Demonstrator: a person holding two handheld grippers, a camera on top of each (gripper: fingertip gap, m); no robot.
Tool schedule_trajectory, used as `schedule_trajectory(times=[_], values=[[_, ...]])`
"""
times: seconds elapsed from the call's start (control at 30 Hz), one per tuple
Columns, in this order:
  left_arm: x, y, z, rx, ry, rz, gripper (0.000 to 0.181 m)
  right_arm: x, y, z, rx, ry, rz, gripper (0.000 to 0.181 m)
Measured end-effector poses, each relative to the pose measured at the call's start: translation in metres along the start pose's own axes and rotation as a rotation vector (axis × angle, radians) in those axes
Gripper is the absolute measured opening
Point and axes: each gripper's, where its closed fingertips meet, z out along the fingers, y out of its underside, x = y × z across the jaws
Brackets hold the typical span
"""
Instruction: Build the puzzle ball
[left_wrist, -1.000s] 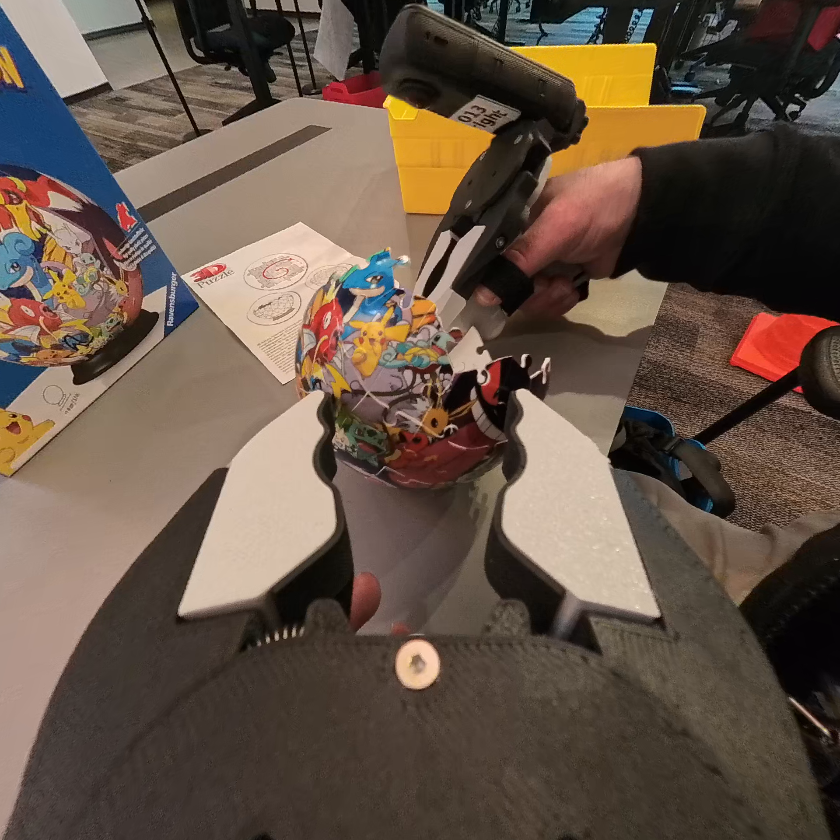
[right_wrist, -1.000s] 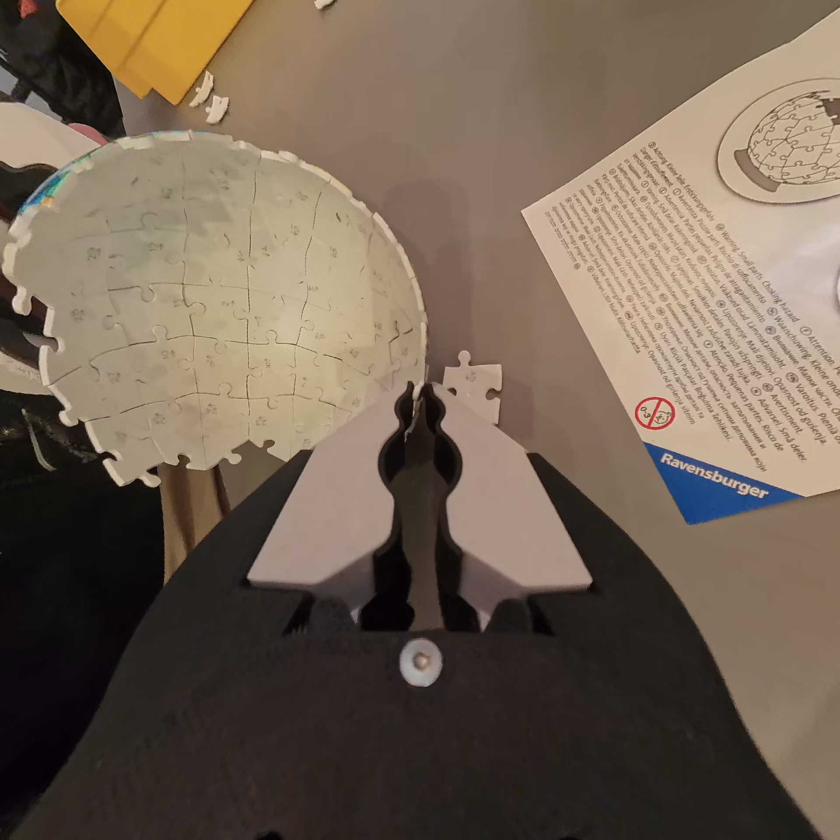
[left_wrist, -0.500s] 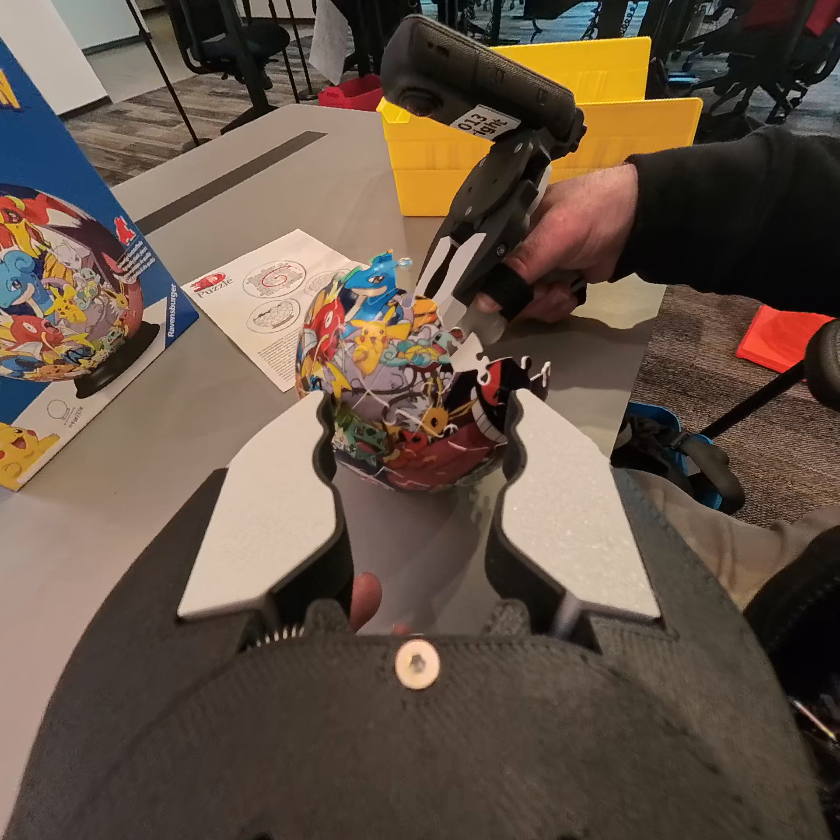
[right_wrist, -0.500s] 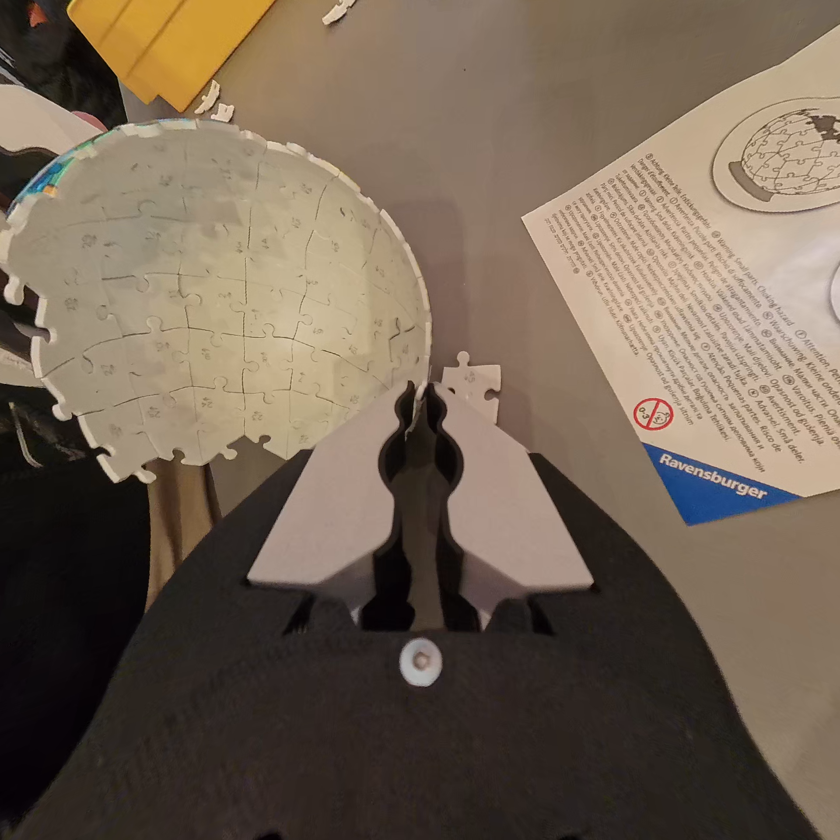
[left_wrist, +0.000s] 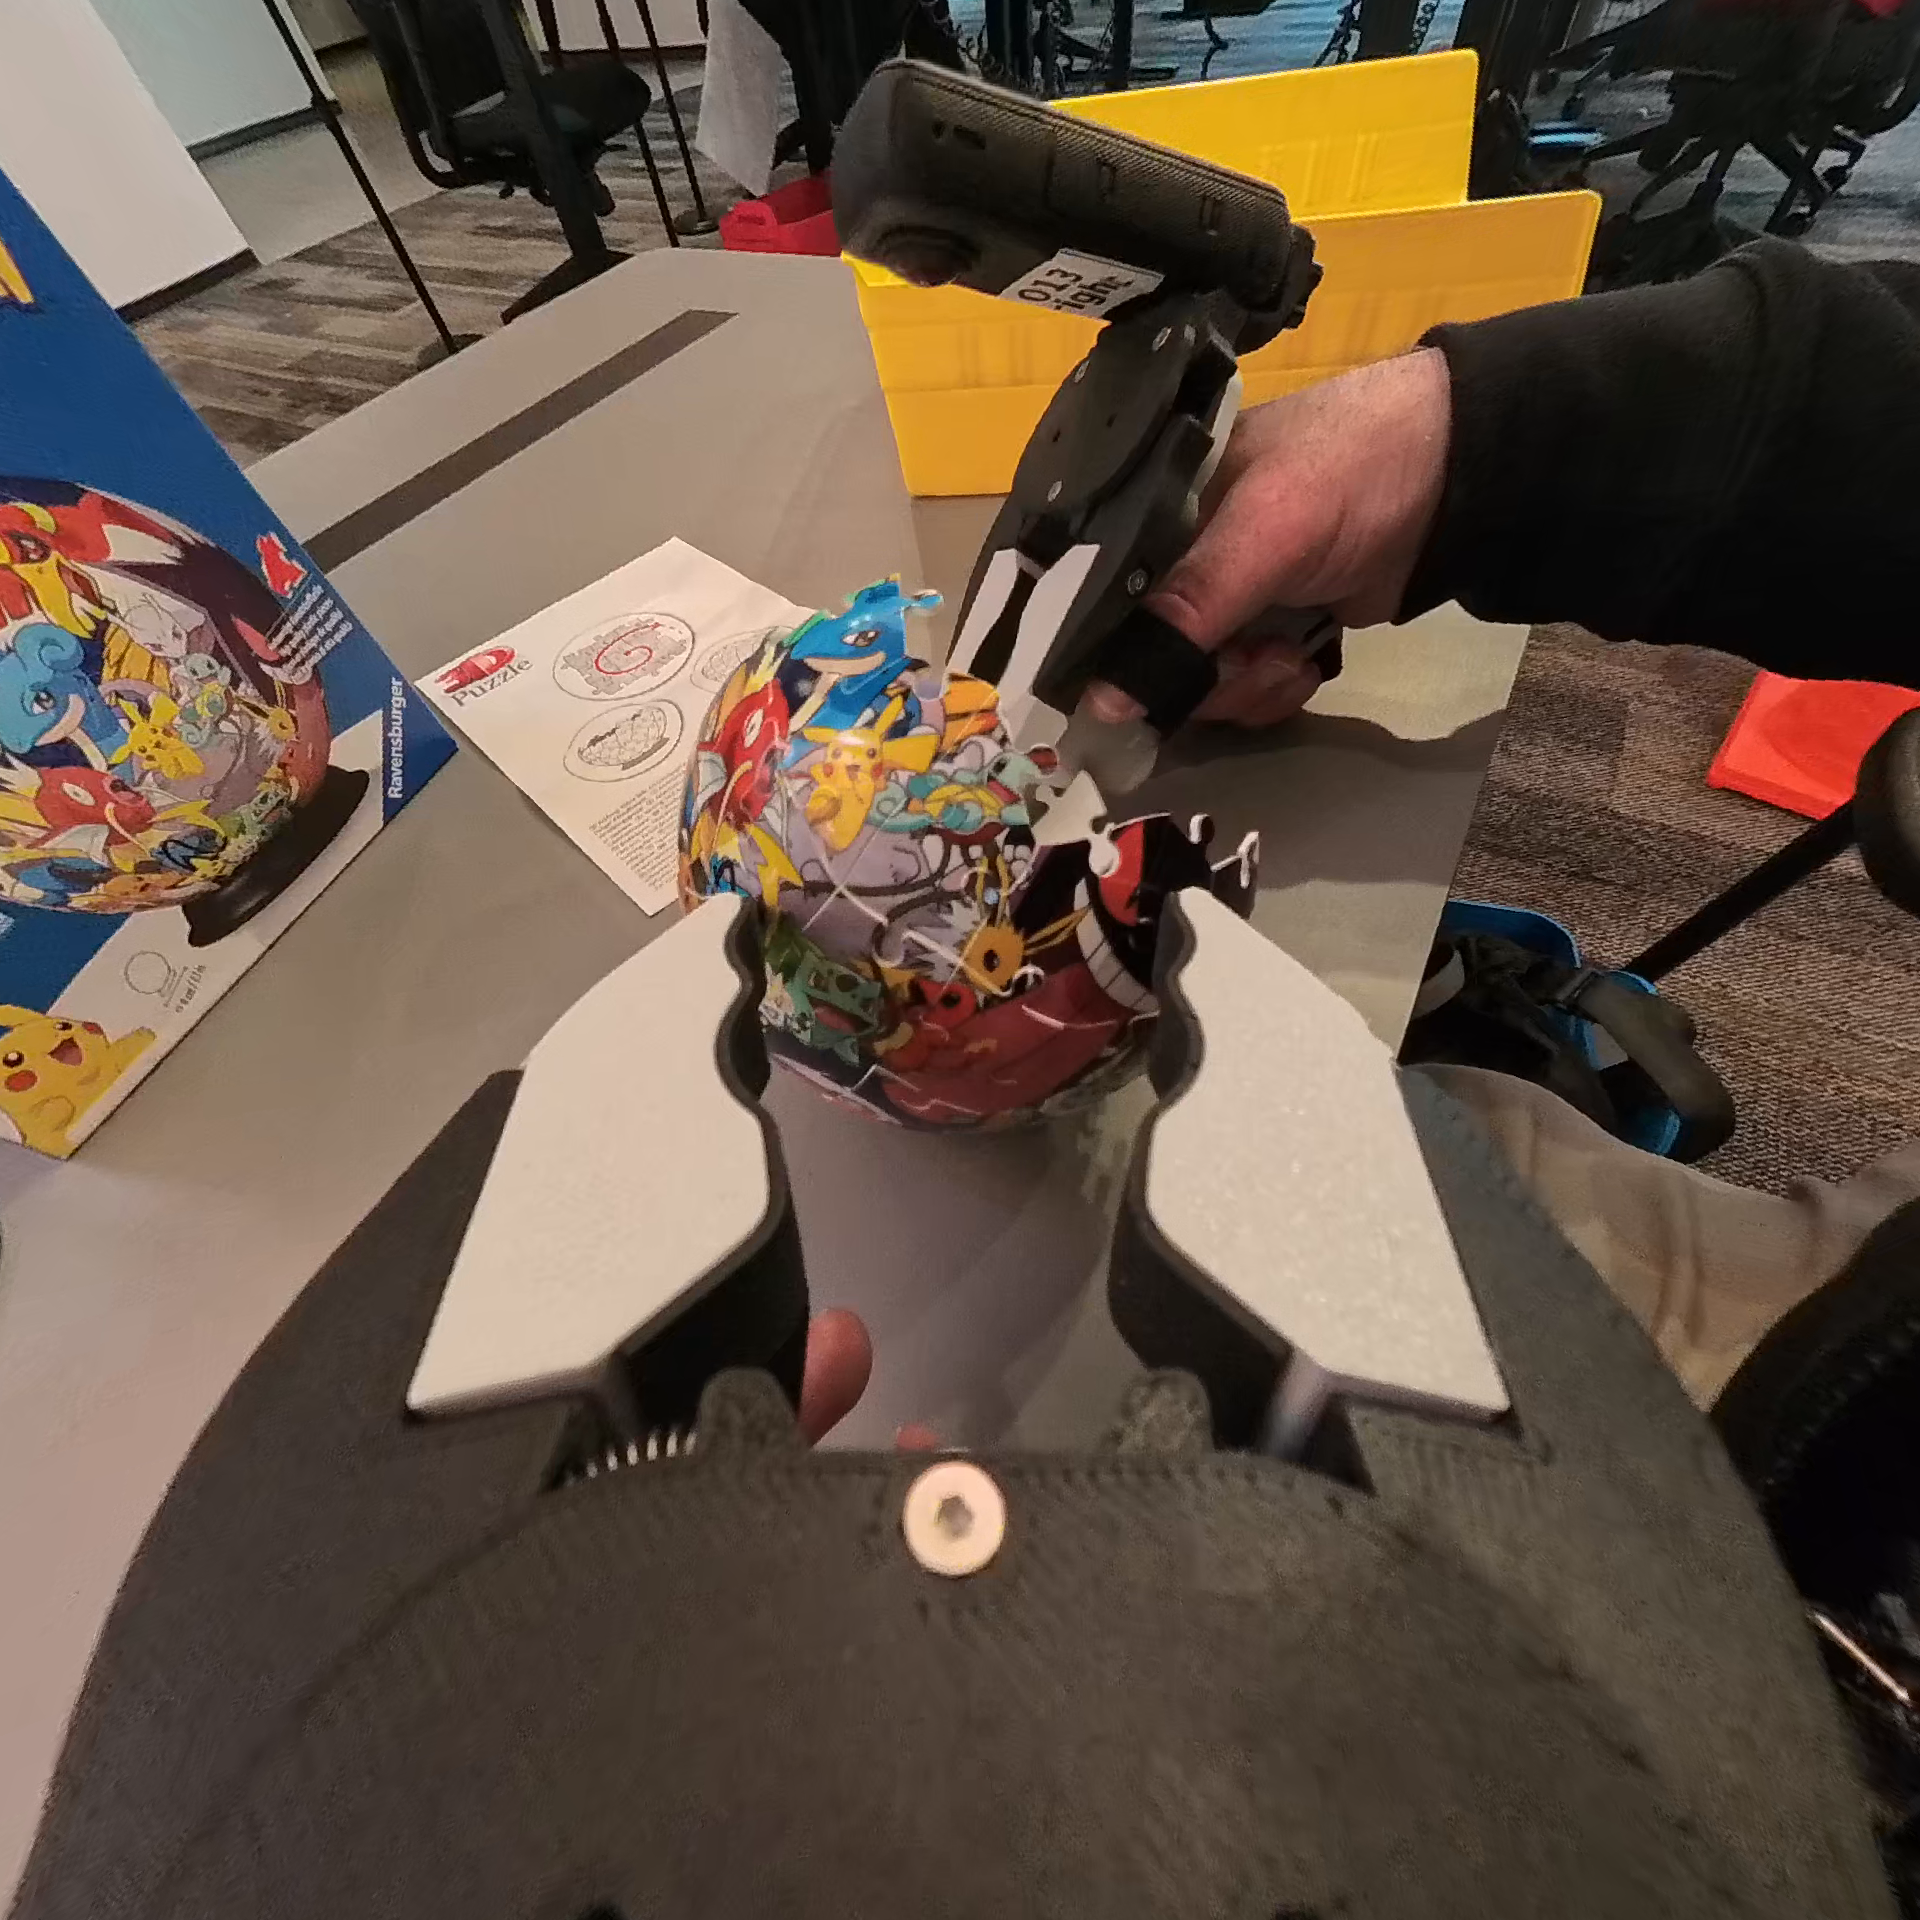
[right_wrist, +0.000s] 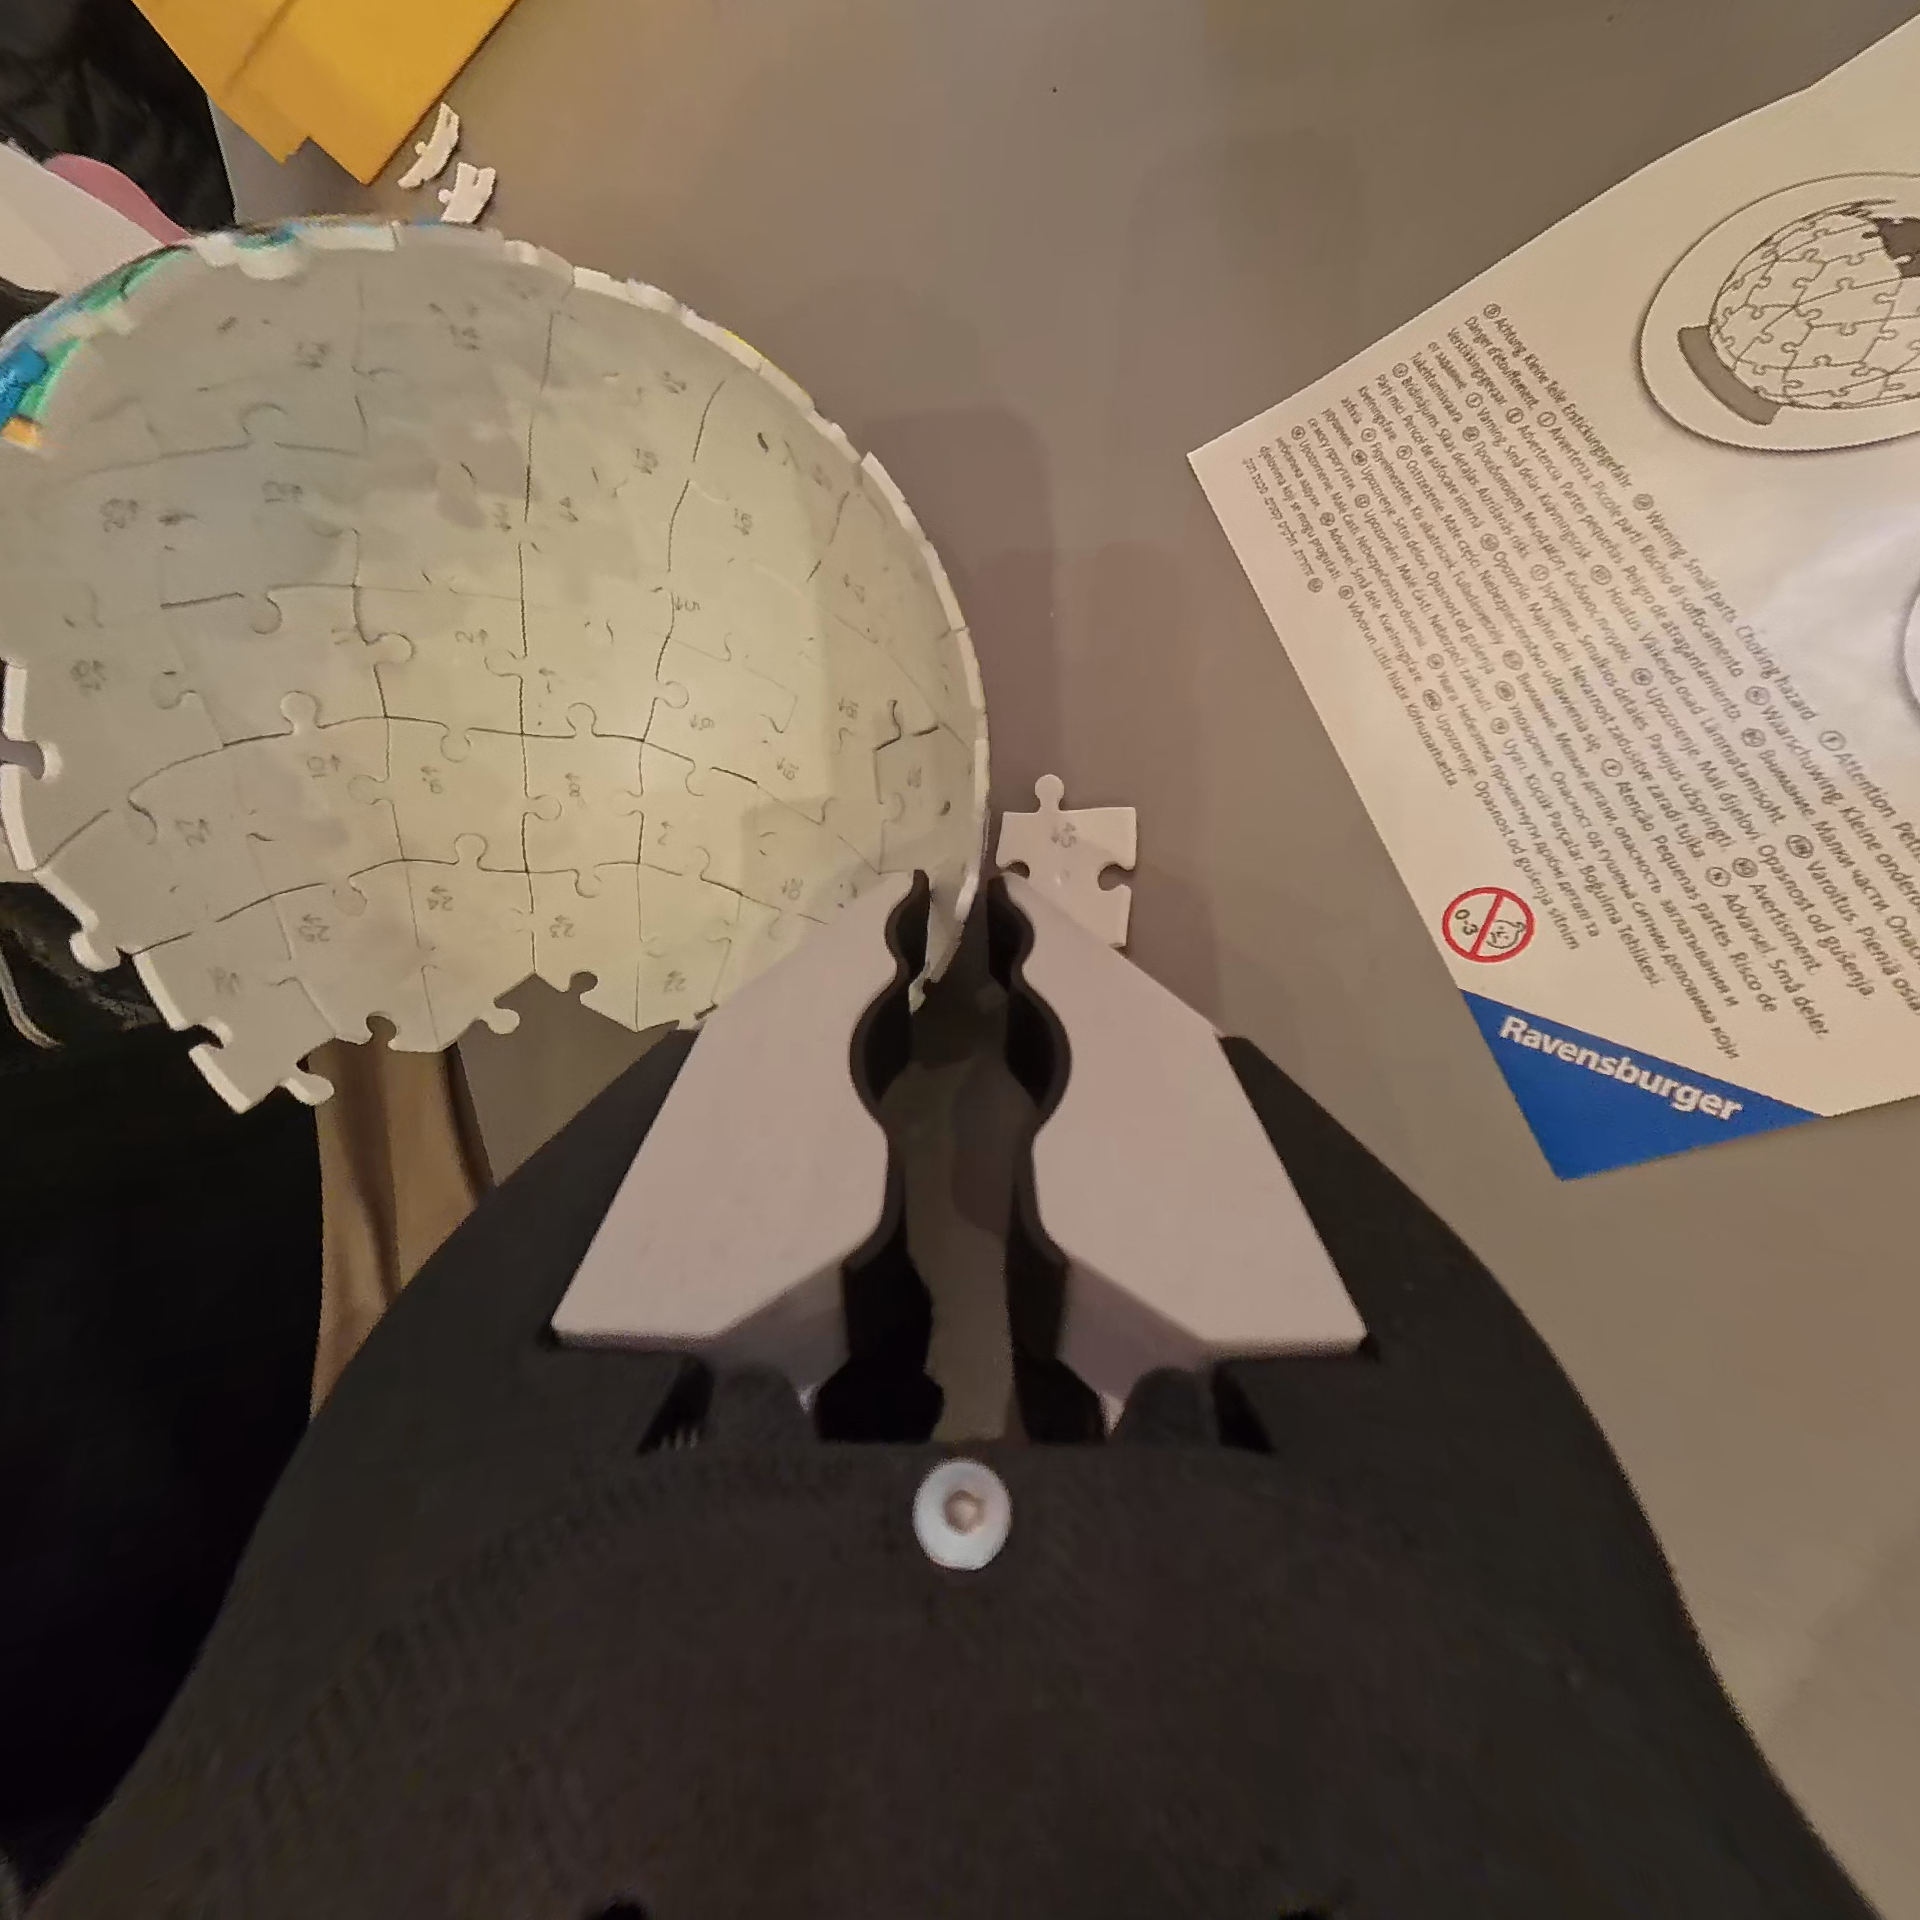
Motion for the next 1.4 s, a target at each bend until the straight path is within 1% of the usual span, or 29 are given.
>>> schedule_trajectory(times=[0.67,1.07,1.2,1.4], values=[[-0.002,0.001,0.001,-0.015,-0.008,0.022,0.070,0.003,0.003,-0.006,-0.032,0.017,0.008,0.021],[-0.003,0.001,0.001,-0.015,-0.012,0.024,0.070,0.003,0.008,-0.012,-0.060,0.018,0.023,0.023],[-0.003,0.001,0.001,-0.016,-0.012,0.027,0.070,0.003,0.012,-0.015,-0.098,0.009,0.046,0.022],[-0.002,0.000,0.001,-0.014,-0.014,0.036,0.070,-0.001,0.016,-0.014,-0.123,-0.013,0.063,0.015]])
